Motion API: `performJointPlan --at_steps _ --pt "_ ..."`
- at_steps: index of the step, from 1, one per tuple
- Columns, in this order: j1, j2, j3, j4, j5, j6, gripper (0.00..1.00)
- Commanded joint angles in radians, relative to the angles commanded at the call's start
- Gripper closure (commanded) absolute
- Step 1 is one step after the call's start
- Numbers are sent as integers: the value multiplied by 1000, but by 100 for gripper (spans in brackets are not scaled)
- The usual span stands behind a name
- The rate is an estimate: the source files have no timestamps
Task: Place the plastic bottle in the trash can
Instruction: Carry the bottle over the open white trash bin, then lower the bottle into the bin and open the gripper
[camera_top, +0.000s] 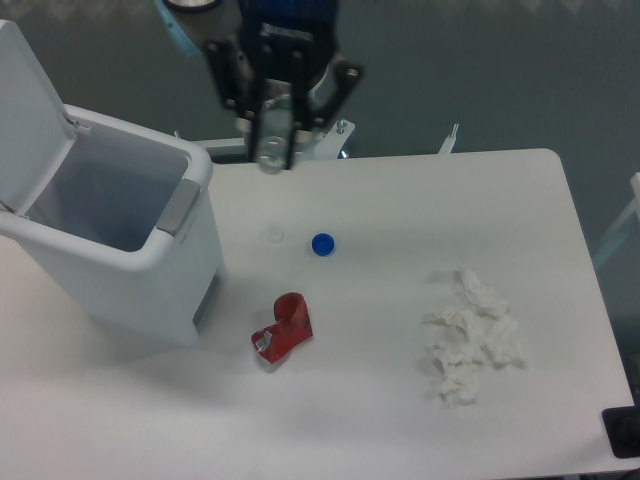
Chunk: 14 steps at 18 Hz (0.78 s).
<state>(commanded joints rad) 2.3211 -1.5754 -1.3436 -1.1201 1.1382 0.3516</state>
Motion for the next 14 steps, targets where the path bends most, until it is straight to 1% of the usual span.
performJointPlan --at_steps 2,3,7,9,12,14 --pt "-38 -5 -18 57 -11 -40 100" --pt "-60 -3 -23 69 -17 -49 100" --pt "-120 -3 -29 71 -17 -69 100" --pt "-141 -6 -51 78 -17 -69 100" --pt "-163 -12 -112 137 -15 -66 100" --pt "-177 -31 -127 152 -12 -65 100"
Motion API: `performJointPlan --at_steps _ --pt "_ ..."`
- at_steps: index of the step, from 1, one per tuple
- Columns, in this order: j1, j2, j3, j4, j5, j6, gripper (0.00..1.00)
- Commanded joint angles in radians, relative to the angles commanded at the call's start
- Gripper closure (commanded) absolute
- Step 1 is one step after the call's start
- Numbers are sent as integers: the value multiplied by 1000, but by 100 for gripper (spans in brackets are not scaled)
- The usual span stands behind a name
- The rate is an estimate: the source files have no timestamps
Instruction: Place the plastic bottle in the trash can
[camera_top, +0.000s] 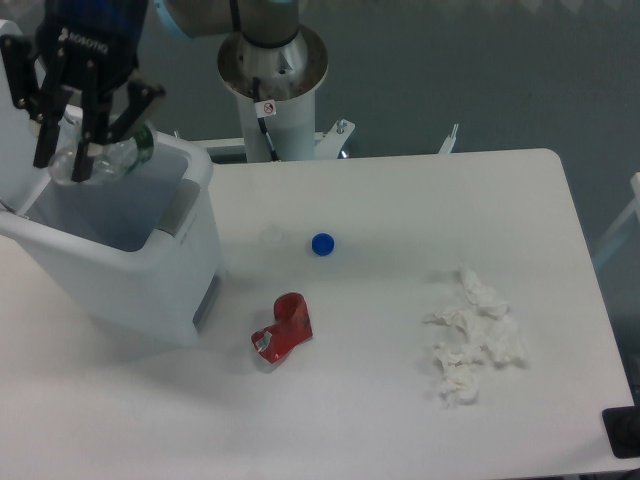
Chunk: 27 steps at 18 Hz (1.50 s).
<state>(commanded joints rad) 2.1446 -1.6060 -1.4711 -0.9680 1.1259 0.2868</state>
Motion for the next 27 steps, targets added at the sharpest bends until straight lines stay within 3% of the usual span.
performJointPlan --at_steps 4,11,19,20,22,23,27 --pt "-5 -46 2 29 2 2 100" --pt "-20 -52 -48 38 2 28 100" --pt "-34 -48 -63 40 0 55 63" --pt "-34 -48 -61 40 2 55 53" --pt "-34 -43 -61 40 2 55 11" --pt "-32 -42 -61 40 0 54 0" --pt "-31 -23 -51 38 2 61 0"
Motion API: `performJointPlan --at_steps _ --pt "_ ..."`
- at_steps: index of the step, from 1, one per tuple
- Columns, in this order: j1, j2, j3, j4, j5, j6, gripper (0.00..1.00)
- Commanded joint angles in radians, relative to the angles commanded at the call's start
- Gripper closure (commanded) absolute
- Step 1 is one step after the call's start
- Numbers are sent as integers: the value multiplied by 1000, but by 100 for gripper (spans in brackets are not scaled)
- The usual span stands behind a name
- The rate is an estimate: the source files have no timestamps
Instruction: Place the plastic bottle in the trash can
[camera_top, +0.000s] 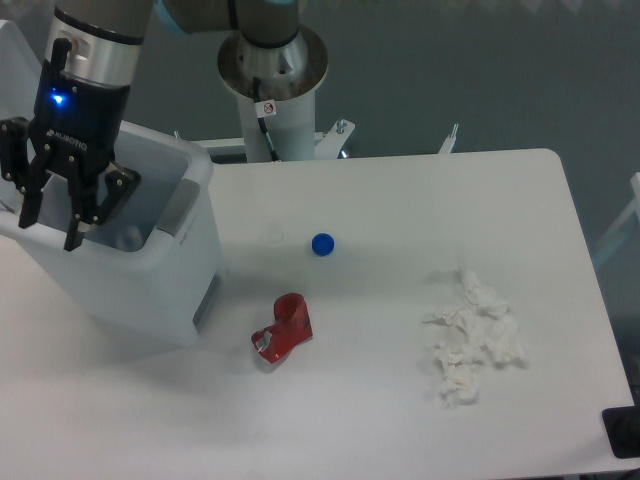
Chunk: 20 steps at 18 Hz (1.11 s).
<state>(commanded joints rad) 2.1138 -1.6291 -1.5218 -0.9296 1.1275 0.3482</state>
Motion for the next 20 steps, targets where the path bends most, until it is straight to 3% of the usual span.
performJointPlan --at_steps 3,6,8,11,16,20 --pt "29 -1 9 -5 40 125 0" --pt "103 -12 3 -11 202 219 0" --pt "161 -52 0 -14 287 290 0" --pt "271 -80 -12 -18 299 392 0" --pt "416 -184 -3 -109 339 653 0" --pt "422 -276 -9 -132 445 729 0"
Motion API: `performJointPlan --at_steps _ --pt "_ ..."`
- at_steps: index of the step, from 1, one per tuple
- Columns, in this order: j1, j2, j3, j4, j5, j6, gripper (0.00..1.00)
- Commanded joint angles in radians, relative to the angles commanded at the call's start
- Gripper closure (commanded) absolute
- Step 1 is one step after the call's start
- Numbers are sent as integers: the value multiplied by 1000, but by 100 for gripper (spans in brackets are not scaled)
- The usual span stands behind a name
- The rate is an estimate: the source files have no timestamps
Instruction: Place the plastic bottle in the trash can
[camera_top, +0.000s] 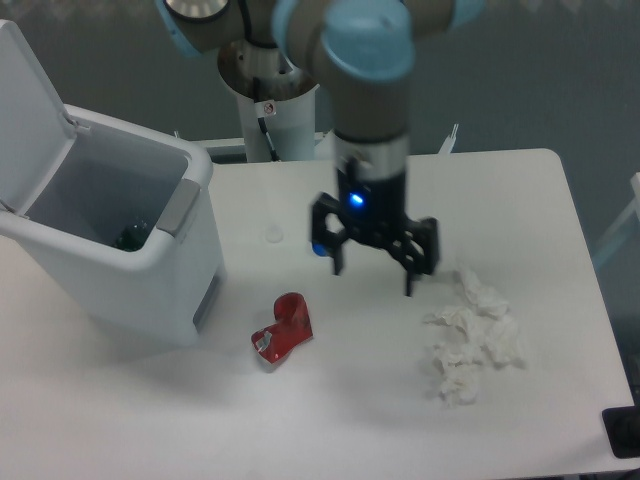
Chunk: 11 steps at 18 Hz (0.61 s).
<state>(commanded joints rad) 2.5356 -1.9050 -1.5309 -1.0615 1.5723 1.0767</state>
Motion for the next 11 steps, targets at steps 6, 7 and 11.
performJointPlan --at_steps 6,7,11 --pt "12 -86 -8 8 40 115 0" --pt "15 -101 -8 11 58 117 0" --pt "15 -117 -6 14 69 118 0"
